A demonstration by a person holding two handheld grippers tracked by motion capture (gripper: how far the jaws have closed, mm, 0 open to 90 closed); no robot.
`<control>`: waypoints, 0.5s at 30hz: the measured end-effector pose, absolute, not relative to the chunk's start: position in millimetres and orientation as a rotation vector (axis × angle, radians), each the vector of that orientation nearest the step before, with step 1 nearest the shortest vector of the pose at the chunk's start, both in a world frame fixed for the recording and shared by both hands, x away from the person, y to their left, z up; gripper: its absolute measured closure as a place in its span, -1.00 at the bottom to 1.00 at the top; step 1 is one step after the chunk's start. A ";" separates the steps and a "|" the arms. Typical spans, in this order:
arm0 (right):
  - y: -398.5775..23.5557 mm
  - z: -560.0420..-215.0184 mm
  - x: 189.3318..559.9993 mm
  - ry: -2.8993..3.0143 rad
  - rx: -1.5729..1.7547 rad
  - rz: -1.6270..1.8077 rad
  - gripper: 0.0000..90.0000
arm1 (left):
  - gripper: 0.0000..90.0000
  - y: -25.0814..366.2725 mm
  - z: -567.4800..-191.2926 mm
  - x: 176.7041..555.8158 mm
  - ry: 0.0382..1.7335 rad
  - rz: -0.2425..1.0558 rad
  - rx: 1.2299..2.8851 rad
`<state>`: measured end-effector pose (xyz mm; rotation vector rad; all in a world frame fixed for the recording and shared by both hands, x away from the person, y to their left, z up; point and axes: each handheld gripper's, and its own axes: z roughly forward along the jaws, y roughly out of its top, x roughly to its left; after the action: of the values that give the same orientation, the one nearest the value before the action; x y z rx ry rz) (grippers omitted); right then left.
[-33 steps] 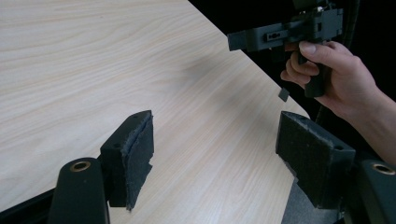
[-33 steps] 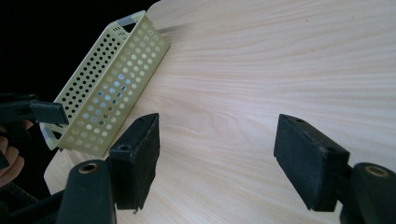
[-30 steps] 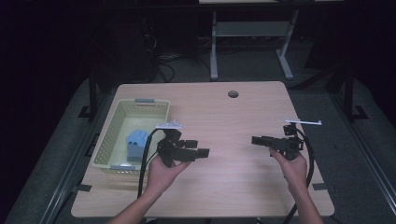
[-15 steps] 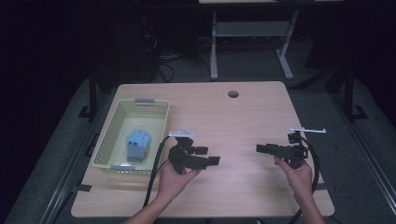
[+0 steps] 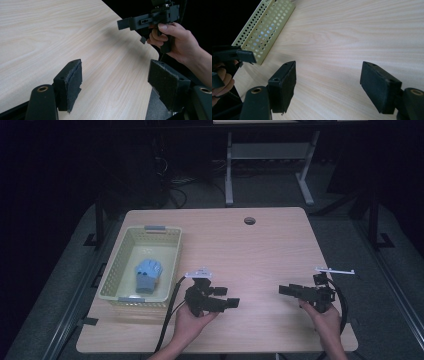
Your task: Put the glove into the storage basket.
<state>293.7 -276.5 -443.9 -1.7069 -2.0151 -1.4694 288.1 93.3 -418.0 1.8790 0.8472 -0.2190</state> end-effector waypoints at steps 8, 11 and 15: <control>-275.7 -447.5 281.1 -2.026 -1.698 -1.479 -0.37 | -0.39 94.9 -429.7 279.0 0.829 -0.219 1.875; -273.1 -447.5 274.9 -2.057 -1.681 -1.489 -0.37 | -0.39 95.9 -432.7 275.3 0.821 -0.207 1.872; -269.6 -449.6 267.8 -2.058 -1.659 -1.501 -0.39 | -0.40 96.0 -433.8 271.6 0.798 -0.193 1.880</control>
<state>267.8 -269.6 -449.6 -1.6586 -2.0581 -1.5014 271.6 96.0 -433.8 1.8797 0.7984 -0.1932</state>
